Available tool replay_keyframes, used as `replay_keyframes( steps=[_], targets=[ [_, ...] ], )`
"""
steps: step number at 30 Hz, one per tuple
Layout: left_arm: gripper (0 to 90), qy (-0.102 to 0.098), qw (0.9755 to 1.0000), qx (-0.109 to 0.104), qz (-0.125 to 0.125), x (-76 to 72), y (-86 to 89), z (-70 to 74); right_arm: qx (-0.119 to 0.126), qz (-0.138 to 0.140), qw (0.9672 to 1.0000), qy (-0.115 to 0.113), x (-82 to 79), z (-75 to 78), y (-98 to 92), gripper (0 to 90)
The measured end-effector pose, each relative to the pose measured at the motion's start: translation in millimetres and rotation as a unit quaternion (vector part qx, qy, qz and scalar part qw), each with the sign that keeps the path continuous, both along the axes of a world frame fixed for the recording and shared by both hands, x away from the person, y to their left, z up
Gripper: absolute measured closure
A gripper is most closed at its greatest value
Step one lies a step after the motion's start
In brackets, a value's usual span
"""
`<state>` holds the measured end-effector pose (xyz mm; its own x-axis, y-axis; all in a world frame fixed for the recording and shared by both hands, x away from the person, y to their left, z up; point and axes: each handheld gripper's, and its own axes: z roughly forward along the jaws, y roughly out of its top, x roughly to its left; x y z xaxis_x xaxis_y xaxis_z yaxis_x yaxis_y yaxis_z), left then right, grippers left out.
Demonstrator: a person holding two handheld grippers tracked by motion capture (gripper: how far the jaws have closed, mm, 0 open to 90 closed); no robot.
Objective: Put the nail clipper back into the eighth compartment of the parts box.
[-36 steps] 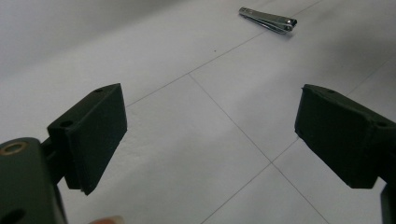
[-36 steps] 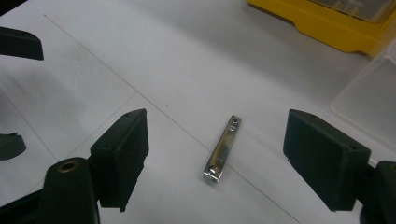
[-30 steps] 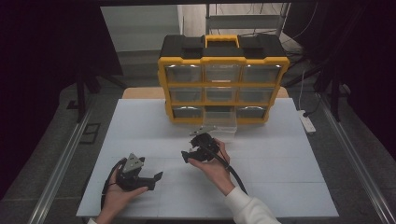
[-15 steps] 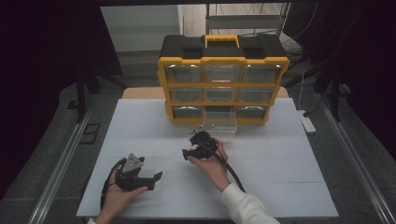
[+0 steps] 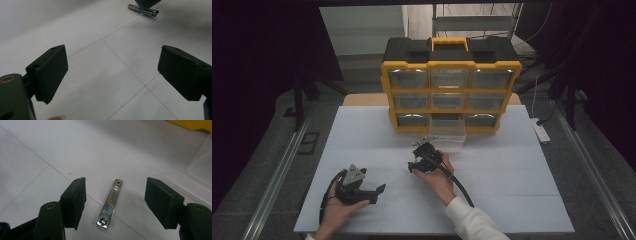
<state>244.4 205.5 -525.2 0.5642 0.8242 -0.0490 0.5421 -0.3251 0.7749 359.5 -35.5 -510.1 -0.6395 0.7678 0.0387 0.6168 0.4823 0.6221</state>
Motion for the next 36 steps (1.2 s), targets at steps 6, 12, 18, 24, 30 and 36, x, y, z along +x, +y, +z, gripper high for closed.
replay_keyframes(
  steps=[6,12,18,24,30,36],
  targets=[
    [10.1,0.001,1.0000,0.000,-0.001,0.1,-0.4,-0.3,-0.007,0.003,1.0000,0.001,-0.3,-6.5,-0.2,37.6],
    [10.1,0.001,1.0000,0.001,-0.001,0.2,-0.4,-0.5,-0.016,0.007,0.9998,0.001,-2.2,-10.3,0.3,43.2],
    [10.1,0.001,1.0000,0.001,-0.002,0.3,-0.3,-0.6,-0.020,0.013,0.9997,0.004,-3.6,-11.8,1.6,52.7],
    [10.1,0.001,1.0000,0.001,-0.001,0.2,-0.2,-0.3,-0.027,0.010,0.9996,0.003,-3.4,-12.0,1.8,58.4],
    [10.1,0.001,1.0000,0.003,-0.002,0.4,-0.4,-0.6,-0.037,0.014,0.9992,-0.001,-4.2,-11.7,2.5,64.0],
    [10.1,0.001,1.0000,0.003,-0.001,0.4,-0.4,-0.7,-0.043,0.021,0.9988,-0.002,-4.7,-11.1,3.3,71.7]
  ],
)
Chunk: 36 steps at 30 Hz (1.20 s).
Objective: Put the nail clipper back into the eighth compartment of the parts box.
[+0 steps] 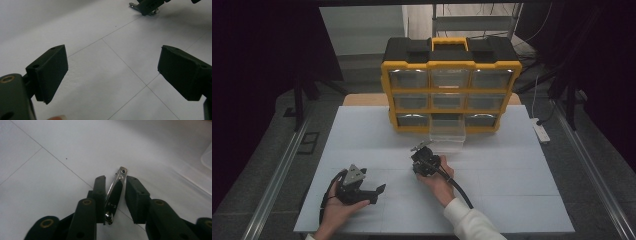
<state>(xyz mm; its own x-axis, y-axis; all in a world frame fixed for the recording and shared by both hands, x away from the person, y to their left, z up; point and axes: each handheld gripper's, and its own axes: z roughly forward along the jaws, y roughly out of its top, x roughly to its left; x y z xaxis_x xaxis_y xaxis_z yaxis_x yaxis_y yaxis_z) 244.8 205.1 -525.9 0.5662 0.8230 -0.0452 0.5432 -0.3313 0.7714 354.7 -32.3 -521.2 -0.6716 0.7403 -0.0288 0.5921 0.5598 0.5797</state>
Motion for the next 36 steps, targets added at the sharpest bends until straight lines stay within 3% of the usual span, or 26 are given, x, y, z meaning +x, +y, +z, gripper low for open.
replay_keyframes(
  steps=[6,16,36],
  targets=[
    [10.1,0.000,1.0000,0.002,-0.001,0.0,-0.4,-0.2,-0.002,0.004,1.0000,0.005,0.9,0.7,0.7,78.5],
    [10.1,0.000,1.0000,0.000,0.000,0.2,0.3,-0.3,0.006,0.011,0.9998,0.014,3.2,2.8,-1.9,79.5],
    [10.1,0.000,1.0000,0.001,0.001,0.5,0.4,-0.4,0.031,0.044,0.9985,-0.002,-4.3,31.4,-21.9,79.6]
  ],
)
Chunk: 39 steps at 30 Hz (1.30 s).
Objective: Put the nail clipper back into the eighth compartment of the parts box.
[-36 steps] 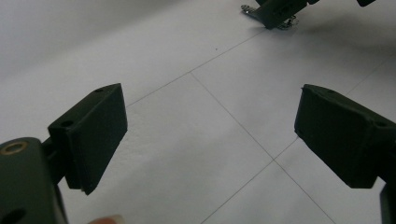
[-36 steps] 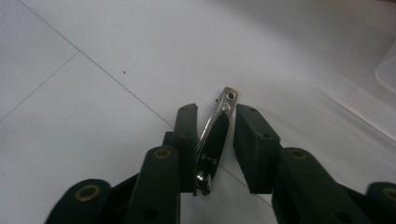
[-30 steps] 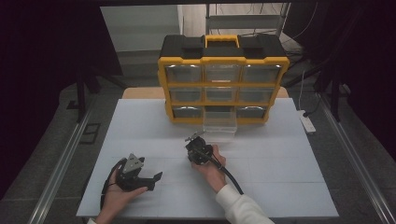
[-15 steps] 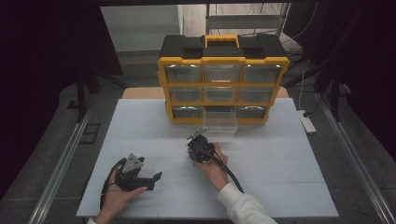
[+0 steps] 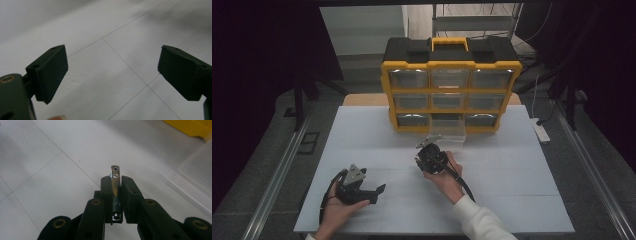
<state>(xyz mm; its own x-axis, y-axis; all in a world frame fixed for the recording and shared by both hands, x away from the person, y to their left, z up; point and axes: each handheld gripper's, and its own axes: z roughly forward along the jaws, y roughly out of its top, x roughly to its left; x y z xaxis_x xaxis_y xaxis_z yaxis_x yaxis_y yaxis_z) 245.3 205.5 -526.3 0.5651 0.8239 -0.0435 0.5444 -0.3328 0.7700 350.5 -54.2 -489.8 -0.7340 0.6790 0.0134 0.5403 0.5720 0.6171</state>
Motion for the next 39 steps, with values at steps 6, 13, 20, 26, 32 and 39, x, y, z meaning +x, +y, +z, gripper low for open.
replay_keyframes(
  steps=[6,13,20,26,32,39],
  targets=[
    [10.2,0.001,1.0000,0.002,0.002,0.5,0.3,-0.9,0.004,0.014,0.9998,-0.011,-2.8,10.2,-11.1,79.6],
    [10.2,0.001,1.0000,0.002,0.005,0.4,0.1,-1.3,0.010,0.035,0.9991,-0.020,-6.5,19.0,-24.9,79.6],
    [10.3,0.002,1.0000,0.003,0.006,0.0,0.1,-1.8,0.029,0.045,0.9982,-0.027,-8.2,26.4,-37.0,79.6],
    [10.3,0.002,1.0000,0.003,0.007,0.1,0.0,-2.1,0.038,0.051,0.9973,-0.035,-8.4,34.0,-45.0,79.7],
    [10.3,0.002,1.0000,0.003,0.005,-0.2,-0.8,-1.8,0.049,0.051,0.9966,-0.042,-8.0,44.9,-53.9,79.7],
    [10.3,0.000,1.0000,0.004,0.005,-0.1,-0.1,-1.5,0.058,0.040,0.9962,-0.052,-4.8,56.3,-62.6,79.7]
  ],
)
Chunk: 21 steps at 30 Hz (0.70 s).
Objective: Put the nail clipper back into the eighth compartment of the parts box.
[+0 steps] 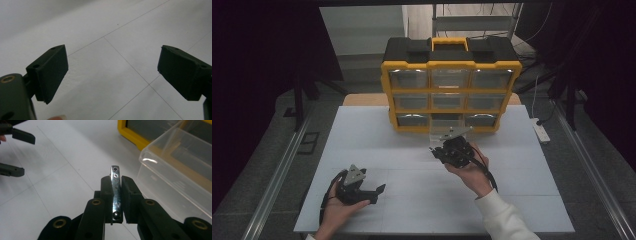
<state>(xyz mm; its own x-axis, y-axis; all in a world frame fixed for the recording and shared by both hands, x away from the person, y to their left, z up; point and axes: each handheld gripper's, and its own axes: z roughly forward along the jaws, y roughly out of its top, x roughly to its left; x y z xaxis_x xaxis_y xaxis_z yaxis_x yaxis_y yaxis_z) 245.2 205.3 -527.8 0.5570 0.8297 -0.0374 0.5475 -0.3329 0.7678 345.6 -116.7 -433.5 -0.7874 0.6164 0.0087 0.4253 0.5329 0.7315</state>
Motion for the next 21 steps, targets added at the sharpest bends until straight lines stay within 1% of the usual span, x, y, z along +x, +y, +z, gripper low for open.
replay_keyframes(
  steps=[10,18,21],
  targets=[
    [10.3,0.000,1.0000,0.001,-0.001,0.1,-0.3,0.1,0.016,-0.011,0.9998,-0.005,6.0,9.8,-11.6,79.7],
    [10.3,-0.001,1.0000,0.000,0.000,-0.4,-1.1,0.8,0.019,-0.032,0.9993,-0.001,19.3,9.4,-18.2,79.7],
    [10.3,0.000,1.0000,0.000,0.000,-0.2,-1.1,0.7,0.022,-0.034,0.9992,-0.002,22.6,10.4,-19.8,79.7]
  ],
)
